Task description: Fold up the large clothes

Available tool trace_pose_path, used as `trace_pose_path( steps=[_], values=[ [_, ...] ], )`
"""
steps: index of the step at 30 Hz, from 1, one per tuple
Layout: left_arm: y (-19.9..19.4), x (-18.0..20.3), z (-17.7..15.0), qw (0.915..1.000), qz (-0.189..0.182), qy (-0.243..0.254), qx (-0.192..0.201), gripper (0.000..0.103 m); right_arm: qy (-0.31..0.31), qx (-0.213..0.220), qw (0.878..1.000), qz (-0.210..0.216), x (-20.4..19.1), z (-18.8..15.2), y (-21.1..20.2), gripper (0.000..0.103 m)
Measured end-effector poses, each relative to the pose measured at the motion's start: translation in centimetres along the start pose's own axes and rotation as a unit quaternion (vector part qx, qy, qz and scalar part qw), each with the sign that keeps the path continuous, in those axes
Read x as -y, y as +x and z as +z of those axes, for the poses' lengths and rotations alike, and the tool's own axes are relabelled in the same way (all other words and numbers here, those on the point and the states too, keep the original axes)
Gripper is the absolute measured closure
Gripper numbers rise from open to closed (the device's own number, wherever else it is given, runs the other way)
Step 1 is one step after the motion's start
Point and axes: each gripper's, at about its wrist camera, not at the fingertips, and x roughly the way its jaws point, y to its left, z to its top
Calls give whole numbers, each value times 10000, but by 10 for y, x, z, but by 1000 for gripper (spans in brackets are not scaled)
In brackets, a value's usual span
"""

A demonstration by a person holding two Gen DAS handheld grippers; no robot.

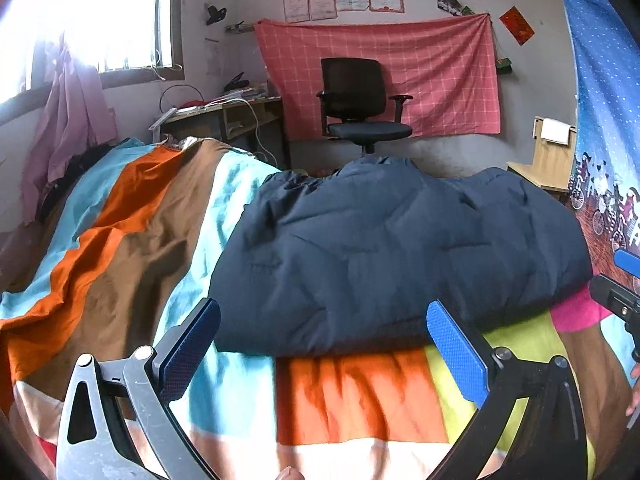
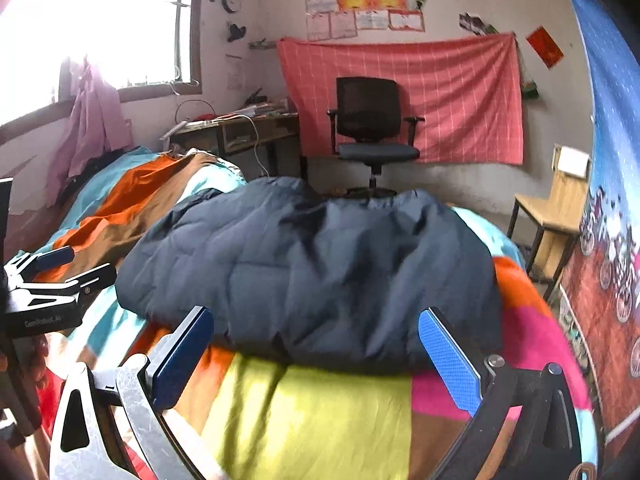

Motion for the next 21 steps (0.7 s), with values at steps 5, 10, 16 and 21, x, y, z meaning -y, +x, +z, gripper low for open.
trace_pose_path(
  steps=[5, 10, 16, 21],
  values=[
    [-6, 4, -17, 9999, -29, 86, 68, 2, 155, -46, 9998, -90, 3, -13, -6, 0],
    [-17, 7, -31, 9996, -152, 143, 211, 2, 199, -126, 9997, -120, 3, -25, -6, 0],
    [-8, 19, -45, 9990, -181, 378, -150, 2, 219, -379, 9990, -49, 5, -37, 2, 0],
    [-1, 20, -52, 9987, -231, 293, -354, 2, 139, -441, 9989, -22, 5, -43, 4, 0]
  ],
)
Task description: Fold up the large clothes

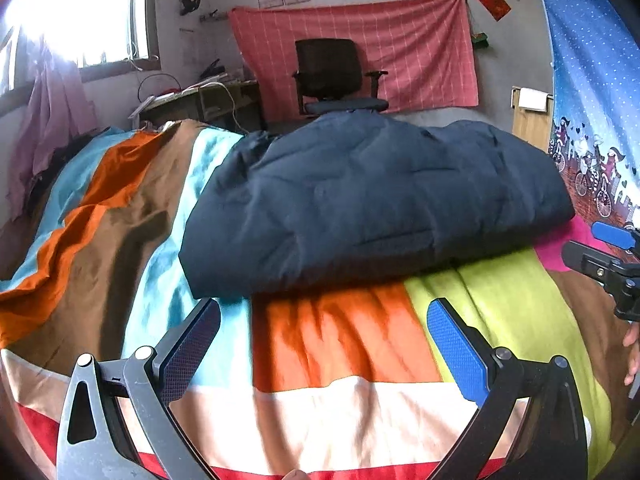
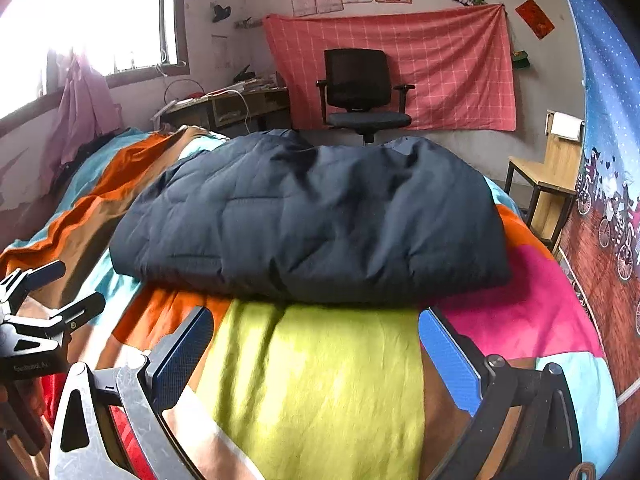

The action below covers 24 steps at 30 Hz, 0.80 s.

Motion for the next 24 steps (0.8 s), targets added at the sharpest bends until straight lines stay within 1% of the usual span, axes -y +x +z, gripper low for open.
trace_pose_path(
  steps=[7, 24],
  values=[
    [2, -4, -1, 9999, 31, -157, -56, 2, 10, -54, 10000, -22, 0, -5, 4, 0],
    [-2, -4, -1, 9999, 16, -172, 11, 2, -4, 8, 10000, 11, -1, -1, 5, 0]
  ],
)
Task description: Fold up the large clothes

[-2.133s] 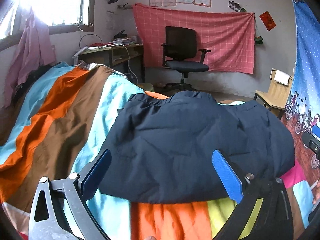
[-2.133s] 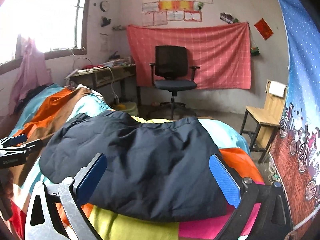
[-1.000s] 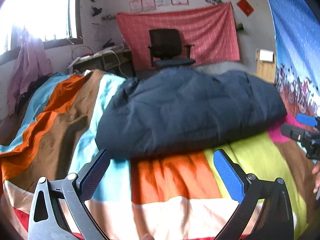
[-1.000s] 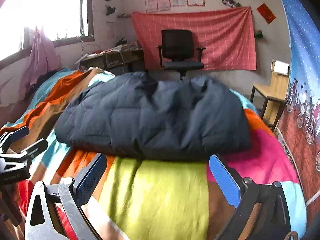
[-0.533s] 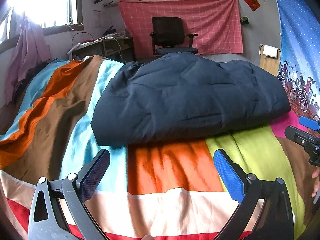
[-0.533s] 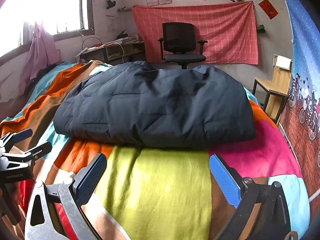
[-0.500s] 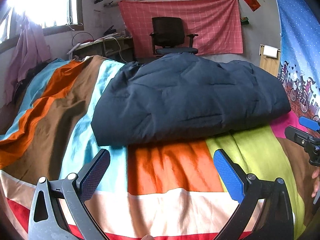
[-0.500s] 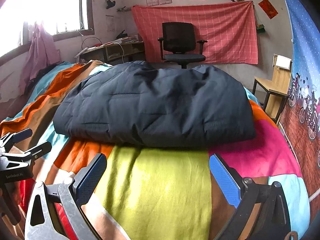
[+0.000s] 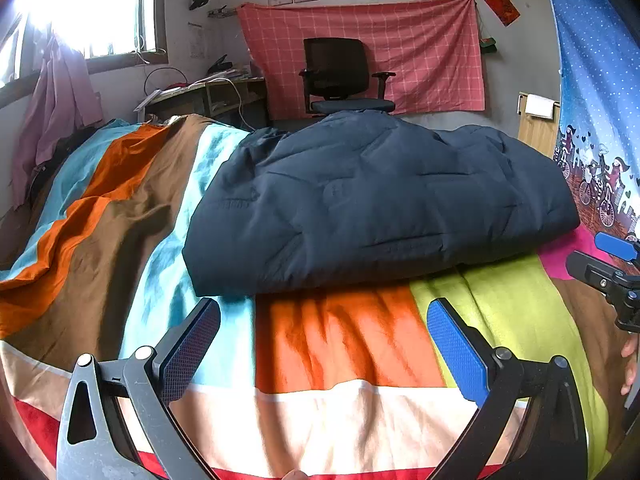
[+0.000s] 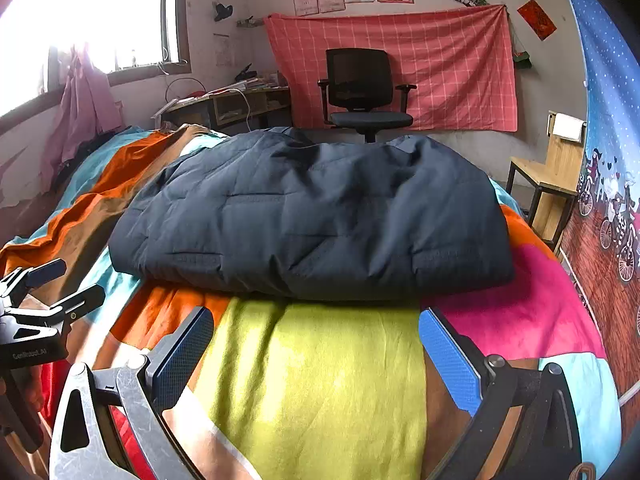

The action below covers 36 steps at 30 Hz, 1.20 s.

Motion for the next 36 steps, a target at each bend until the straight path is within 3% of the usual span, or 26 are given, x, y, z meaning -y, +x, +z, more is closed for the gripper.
trace_pose_path(
  steps=[36],
  values=[
    [1, 1, 1, 10000, -55, 9, 4, 2, -2, -35, 10000, -10, -3, 0, -1, 0]
  ],
)
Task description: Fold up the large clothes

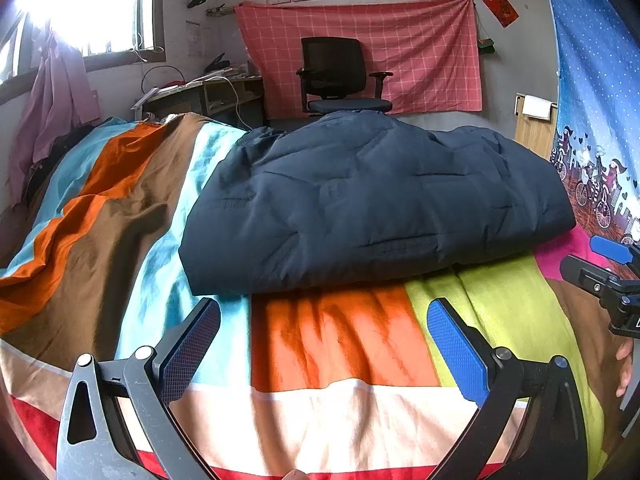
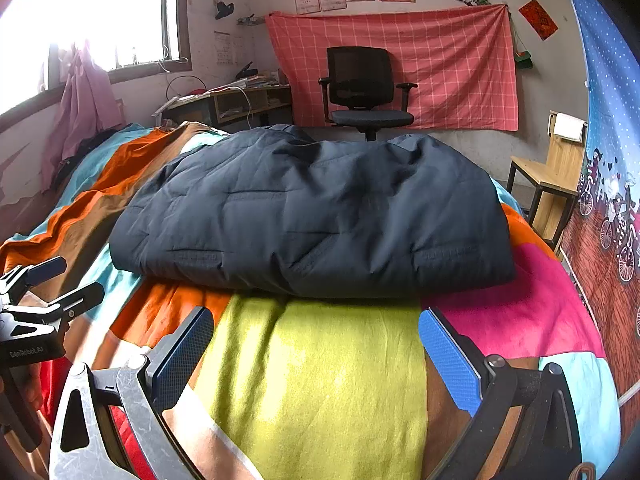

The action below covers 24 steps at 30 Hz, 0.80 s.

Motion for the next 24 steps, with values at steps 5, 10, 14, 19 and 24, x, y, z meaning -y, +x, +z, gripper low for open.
trace_pose_path(
  steps=[5, 10, 14, 19, 24],
  values=[
    [0, 1, 0, 10000, -13, 0, 1, 2, -1, 12, 10000, 9, 1, 0, 0, 0],
    [0, 0, 0, 10000, -11, -6, -3, 2, -1, 14, 10000, 9, 1, 0, 0, 0],
    [0, 0, 0, 10000, -8, -6, -1, 2, 6, 7, 10000, 6, 1, -1, 0, 0],
    [0, 2, 0, 10000, -17, -10, -9, 2, -7, 10, 10000, 6, 1, -1, 0, 0],
    [0, 1, 0, 10000, -17, -6, -10, 2, -1, 9, 10000, 5, 1, 0, 0, 0]
  ],
)
